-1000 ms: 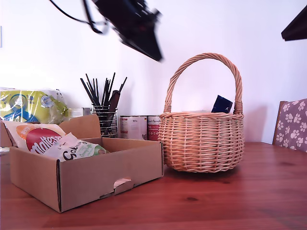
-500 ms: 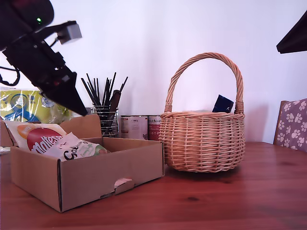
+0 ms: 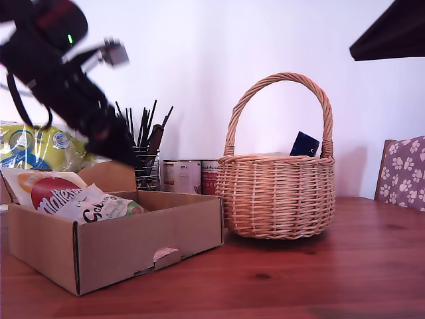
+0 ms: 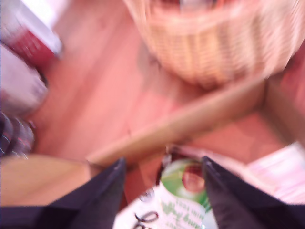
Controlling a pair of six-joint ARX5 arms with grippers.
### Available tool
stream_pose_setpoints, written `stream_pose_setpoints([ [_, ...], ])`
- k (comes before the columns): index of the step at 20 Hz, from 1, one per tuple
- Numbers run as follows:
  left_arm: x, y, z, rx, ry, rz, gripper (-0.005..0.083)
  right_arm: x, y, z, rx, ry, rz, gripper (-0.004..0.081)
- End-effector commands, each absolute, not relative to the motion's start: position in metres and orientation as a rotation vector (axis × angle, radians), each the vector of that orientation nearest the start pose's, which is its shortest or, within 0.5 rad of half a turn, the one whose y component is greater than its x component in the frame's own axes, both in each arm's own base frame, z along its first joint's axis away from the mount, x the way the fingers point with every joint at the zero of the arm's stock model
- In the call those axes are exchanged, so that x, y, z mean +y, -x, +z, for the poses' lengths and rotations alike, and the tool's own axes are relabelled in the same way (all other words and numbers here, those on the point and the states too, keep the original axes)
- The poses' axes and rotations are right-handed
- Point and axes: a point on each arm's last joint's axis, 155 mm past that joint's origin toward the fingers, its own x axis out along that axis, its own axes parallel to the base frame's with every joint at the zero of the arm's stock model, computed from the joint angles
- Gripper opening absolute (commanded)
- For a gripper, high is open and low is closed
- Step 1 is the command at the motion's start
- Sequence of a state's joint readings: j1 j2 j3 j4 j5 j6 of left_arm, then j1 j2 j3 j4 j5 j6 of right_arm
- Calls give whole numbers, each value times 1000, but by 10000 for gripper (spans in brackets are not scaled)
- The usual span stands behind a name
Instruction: Move the bags of Easter eggs from the cardboard box on the left into the woven basket on the right side.
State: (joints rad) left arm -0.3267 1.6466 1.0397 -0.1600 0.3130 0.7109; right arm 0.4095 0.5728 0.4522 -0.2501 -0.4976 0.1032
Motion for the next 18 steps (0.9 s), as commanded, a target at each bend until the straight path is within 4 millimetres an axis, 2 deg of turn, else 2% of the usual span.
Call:
stream_pose_setpoints([
  [1, -197, -411, 83, 589, -662, -866, 554, 188, -205, 193, 433, -99, 885, -12],
  [7, -195, -417, 32, 730, -679, -889, 554, 191, -207, 181, 472, -77, 889, -12],
  [11, -188, -398, -7, 896, -657, -924, 554, 191, -207, 180, 474, -77, 890, -12],
  [14, -185, -381, -19, 974, -634, -956, 530, 191, -208, 181, 470, -77, 890, -12],
  [16, -184, -377, -21, 995, -629, -964, 389, 191, -208, 182, 465, -77, 891, -12],
  [18, -184, -376, -21, 999, -629, -964, 164, 191, -208, 182, 466, -77, 890, -12],
])
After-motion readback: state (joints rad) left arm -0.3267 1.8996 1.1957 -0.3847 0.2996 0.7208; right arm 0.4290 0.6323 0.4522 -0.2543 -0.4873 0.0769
